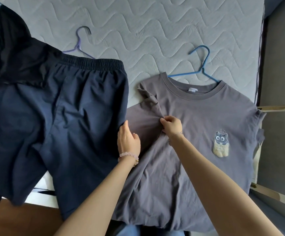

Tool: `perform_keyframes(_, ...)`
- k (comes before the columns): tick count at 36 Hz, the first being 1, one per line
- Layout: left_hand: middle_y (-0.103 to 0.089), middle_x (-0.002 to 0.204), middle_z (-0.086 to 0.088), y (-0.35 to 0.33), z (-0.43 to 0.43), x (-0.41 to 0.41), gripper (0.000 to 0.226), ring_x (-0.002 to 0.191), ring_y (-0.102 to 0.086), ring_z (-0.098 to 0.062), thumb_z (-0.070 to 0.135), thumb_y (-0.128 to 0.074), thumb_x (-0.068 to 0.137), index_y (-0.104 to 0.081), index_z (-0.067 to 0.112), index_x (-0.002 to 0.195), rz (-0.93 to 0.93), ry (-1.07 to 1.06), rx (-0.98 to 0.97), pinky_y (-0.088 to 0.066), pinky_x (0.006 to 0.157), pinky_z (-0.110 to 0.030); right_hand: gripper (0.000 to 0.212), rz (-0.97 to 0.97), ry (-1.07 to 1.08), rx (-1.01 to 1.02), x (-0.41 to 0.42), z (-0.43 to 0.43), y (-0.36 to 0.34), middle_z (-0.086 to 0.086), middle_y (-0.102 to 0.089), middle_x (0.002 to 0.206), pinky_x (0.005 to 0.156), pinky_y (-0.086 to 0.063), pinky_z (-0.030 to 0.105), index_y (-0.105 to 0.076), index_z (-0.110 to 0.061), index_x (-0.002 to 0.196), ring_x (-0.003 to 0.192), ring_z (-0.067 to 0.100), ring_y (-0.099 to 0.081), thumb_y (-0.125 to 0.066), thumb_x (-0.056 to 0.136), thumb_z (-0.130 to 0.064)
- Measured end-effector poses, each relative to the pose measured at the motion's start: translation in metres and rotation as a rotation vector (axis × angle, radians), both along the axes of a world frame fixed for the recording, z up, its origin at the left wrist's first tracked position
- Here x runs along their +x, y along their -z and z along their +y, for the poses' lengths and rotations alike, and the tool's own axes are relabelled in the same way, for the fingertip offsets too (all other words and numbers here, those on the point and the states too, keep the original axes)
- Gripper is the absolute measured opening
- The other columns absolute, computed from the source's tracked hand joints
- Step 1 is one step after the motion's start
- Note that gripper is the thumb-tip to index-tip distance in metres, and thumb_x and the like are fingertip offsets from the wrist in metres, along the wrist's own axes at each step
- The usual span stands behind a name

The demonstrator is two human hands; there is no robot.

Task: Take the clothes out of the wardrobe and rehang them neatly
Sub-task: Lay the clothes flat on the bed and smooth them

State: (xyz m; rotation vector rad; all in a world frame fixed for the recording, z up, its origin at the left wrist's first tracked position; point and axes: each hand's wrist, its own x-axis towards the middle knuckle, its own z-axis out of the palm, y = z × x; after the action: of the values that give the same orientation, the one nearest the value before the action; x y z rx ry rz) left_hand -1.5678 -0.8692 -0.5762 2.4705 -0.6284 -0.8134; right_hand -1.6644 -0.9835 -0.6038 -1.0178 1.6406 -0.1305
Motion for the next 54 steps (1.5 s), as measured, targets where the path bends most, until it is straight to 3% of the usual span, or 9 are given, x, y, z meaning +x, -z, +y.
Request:
perform_keyframes(7, -0.046, 0.141, -0.014, 0.003, 0.002, 0.008, 0.059, 0.129, -0.04, -0.031, 0.002, -0.051, 0.085, -0.035, 0.005, 0.142, -0.075, -0.055, 0.083, -0.032, 0.105, -0.038, 0.015, 0.013, 0.104, 0.003, -0.014, 0.003, 0.001, -0.007, -0.054, 0.067, 0.09, -0.053, 0.046, -0.059, -0.021, 0.071, 0.079, 0.018, -0.055, -0.059, 0.085, -0.016)
perform_keyframes(15, -0.029, 0.152, -0.009, 0.007, -0.02, 0.015, 0.061, 0.132, -0.039, -0.028, 0.007, -0.051, 0.086, -0.029, 0.006, 0.143, -0.327, 0.385, 0.216, -0.036, 0.1, -0.037, 0.022, 0.002, 0.102, -0.001, -0.026, 0.004, -0.002, -0.007, -0.053, 0.064, 0.089, -0.054, 0.043, -0.057, -0.025, 0.065, 0.075, 0.017, -0.055, -0.059, 0.085, -0.016)
perform_keyframes(20, -0.058, 0.116, -0.015, 0.007, -0.046, 0.033, 0.043, 0.11, -0.055, -0.029, 0.011, -0.066, 0.079, -0.05, 0.002, 0.118, -0.519, 0.58, 0.352, -0.044, 0.087, -0.032, 0.025, -0.043, 0.061, 0.006, -0.03, 0.002, -0.006, -0.002, -0.051, 0.064, 0.057, -0.051, 0.02, -0.055, -0.022, 0.066, 0.058, 0.009, -0.05, -0.055, 0.089, -0.011)
perform_keyframes(24, -0.064, 0.115, -0.015, -0.012, -0.06, 0.042, 0.024, 0.111, -0.056, -0.031, 0.018, -0.051, 0.09, -0.055, 0.008, 0.112, -0.242, 0.707, 0.547, -0.037, 0.092, -0.034, 0.023, -0.06, 0.057, 0.023, -0.029, 0.0, -0.009, -0.002, -0.051, 0.065, 0.045, -0.048, 0.012, -0.056, -0.019, 0.068, 0.06, 0.008, -0.05, -0.055, 0.09, -0.011)
perform_keyframes(29, -0.054, 0.071, -0.005, -0.061, -0.063, 0.039, 0.028, 0.084, -0.054, -0.034, 0.023, -0.054, 0.087, -0.043, 0.014, 0.063, 0.061, 0.633, 0.119, -0.036, 0.066, -0.032, 0.024, -0.125, 0.094, 0.072, -0.029, 0.001, -0.016, 0.0, -0.047, 0.064, 0.042, -0.045, 0.011, -0.055, -0.02, 0.068, 0.056, 0.009, -0.047, -0.054, 0.091, -0.011)
perform_keyframes(39, -0.067, 0.076, -0.012, -0.177, -0.059, 0.075, 0.024, 0.071, -0.058, -0.02, 0.029, -0.067, 0.079, -0.061, 0.006, 0.083, 0.059, 0.565, -0.317, -0.045, 0.07, -0.03, 0.023, -0.376, 0.001, 0.116, -0.022, 0.006, -0.057, 0.002, -0.062, 0.1, 0.087, -0.045, 0.034, -0.063, -0.017, 0.112, 0.094, 0.013, -0.057, -0.057, 0.09, -0.015)
perform_keyframes(44, -0.066, 0.083, -0.006, -0.175, -0.038, 0.137, 0.012, 0.085, -0.058, -0.018, 0.027, -0.068, 0.081, -0.063, 0.016, 0.084, -0.123, 0.502, -0.119, -0.044, 0.072, -0.026, 0.032, -0.347, -0.112, 0.097, -0.014, 0.011, -0.052, 0.002, -0.062, 0.109, 0.085, -0.044, 0.033, -0.058, -0.016, 0.124, 0.097, 0.013, -0.055, -0.054, 0.092, -0.014)
perform_keyframes(50, -0.054, 0.119, -0.013, -0.092, -0.001, 0.191, 0.026, 0.107, -0.053, -0.036, 0.016, -0.052, 0.089, -0.053, 0.016, 0.115, -0.404, 0.629, 0.685, -0.043, 0.085, -0.041, 0.038, -0.296, -0.156, 0.132, -0.019, 0.013, -0.041, 0.006, -0.058, 0.11, 0.066, -0.043, 0.026, -0.052, -0.006, 0.13, 0.08, 0.009, -0.055, -0.05, 0.092, -0.004)
perform_keyframes(54, -0.05, 0.126, -0.013, -0.062, -0.003, 0.168, 0.03, 0.114, -0.05, -0.035, 0.015, -0.045, 0.092, -0.05, 0.015, 0.121, -0.419, 0.718, 0.634, -0.041, 0.089, -0.043, 0.039, -0.235, -0.2, 0.117, -0.028, 0.01, -0.035, 0.006, -0.057, 0.11, 0.066, -0.044, 0.026, -0.051, -0.005, 0.131, 0.088, 0.016, -0.055, -0.047, 0.092, -0.001)
